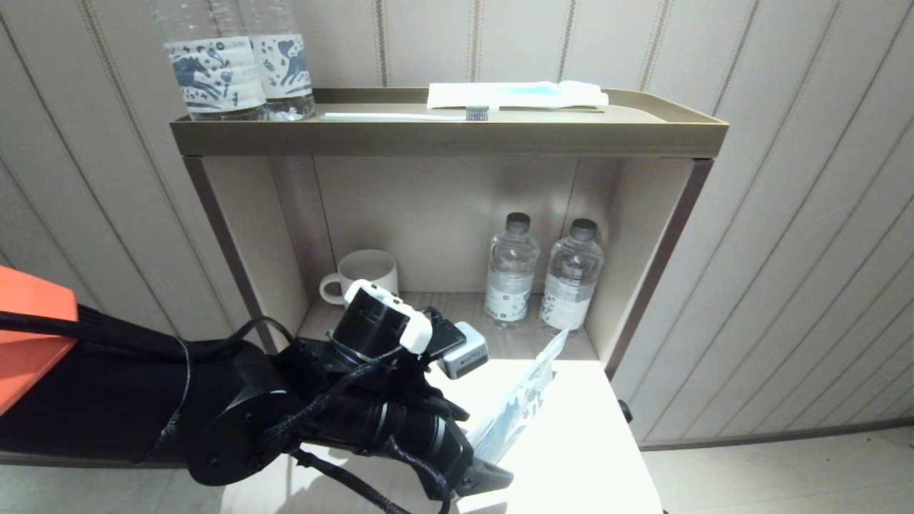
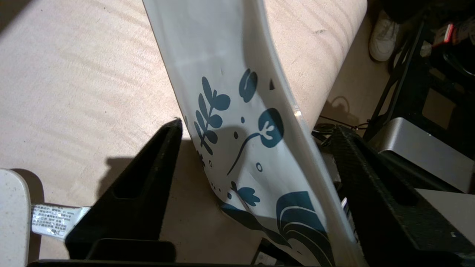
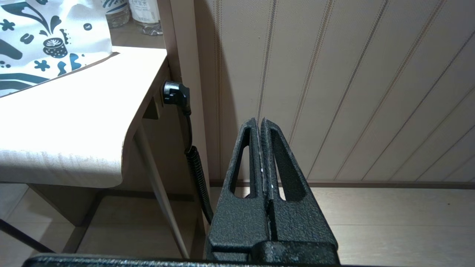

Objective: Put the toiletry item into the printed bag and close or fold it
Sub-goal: Pick up the storage bag

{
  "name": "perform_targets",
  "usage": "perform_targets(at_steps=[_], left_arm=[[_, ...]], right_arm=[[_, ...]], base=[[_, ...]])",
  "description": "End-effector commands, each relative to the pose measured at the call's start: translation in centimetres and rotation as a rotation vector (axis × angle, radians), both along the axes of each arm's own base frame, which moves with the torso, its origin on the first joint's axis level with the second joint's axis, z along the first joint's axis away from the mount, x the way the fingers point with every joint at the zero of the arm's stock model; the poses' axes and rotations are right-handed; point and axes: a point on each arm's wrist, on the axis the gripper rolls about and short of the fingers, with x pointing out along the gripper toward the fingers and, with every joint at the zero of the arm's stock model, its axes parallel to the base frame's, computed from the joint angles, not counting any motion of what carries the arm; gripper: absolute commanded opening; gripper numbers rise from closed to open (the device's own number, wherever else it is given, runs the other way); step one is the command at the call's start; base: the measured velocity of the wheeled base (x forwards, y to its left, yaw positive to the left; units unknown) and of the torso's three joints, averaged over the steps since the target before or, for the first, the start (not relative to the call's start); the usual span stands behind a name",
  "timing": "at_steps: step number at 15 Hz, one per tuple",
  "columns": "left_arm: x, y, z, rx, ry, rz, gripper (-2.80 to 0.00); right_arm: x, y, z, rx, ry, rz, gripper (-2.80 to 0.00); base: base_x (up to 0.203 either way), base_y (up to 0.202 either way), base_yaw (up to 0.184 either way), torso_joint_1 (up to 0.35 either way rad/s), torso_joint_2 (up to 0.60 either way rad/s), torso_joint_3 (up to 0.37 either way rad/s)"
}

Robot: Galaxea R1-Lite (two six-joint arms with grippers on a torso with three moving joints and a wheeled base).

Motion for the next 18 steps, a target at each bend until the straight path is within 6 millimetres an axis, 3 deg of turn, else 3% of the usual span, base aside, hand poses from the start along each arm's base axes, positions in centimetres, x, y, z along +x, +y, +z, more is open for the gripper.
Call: perform_targets(at_steps=[1,6,12,15,18], left_arm=[[0.3,-0.1,-0.3,-0.002,0.000,0.002,-2.80],[0.8,-0.7,-1.2,-0.010,-0.010,0.003,-2.80],[0.6,-0.5,-0.5,-0.025,-0.021,0.005,-2.80],[-0.4,0.5,2.6,-0.091,-0.067,0.006,-2.80],[-3.1,3.0,6.7,-0.105,-0.079,-0.008,-2.80]], right_arm=[[0.0,0.0,0.0,0.000,0.001,0.001,-2.80],[0.0,0.0,0.0,0.000,0.001,0.001,-2.80],[0.0,0.0,0.0,-0.002,0.001,0.001,-2.80],[0.0,0.0,0.0,-0.002,0.001,0.002,-2.80],[0.0,0.0,0.0,-0.005,0.001,0.001,-2.80]], base=[[0.000,0.000,0.000,0.000,0.00,0.000],[0.000,0.000,0.000,0.000,0.00,0.000],[0.000,0.000,0.000,0.000,0.00,0.000],[0.000,0.000,0.000,0.000,0.00,0.000],[0.000,0.000,0.000,0.000,0.00,0.000]])
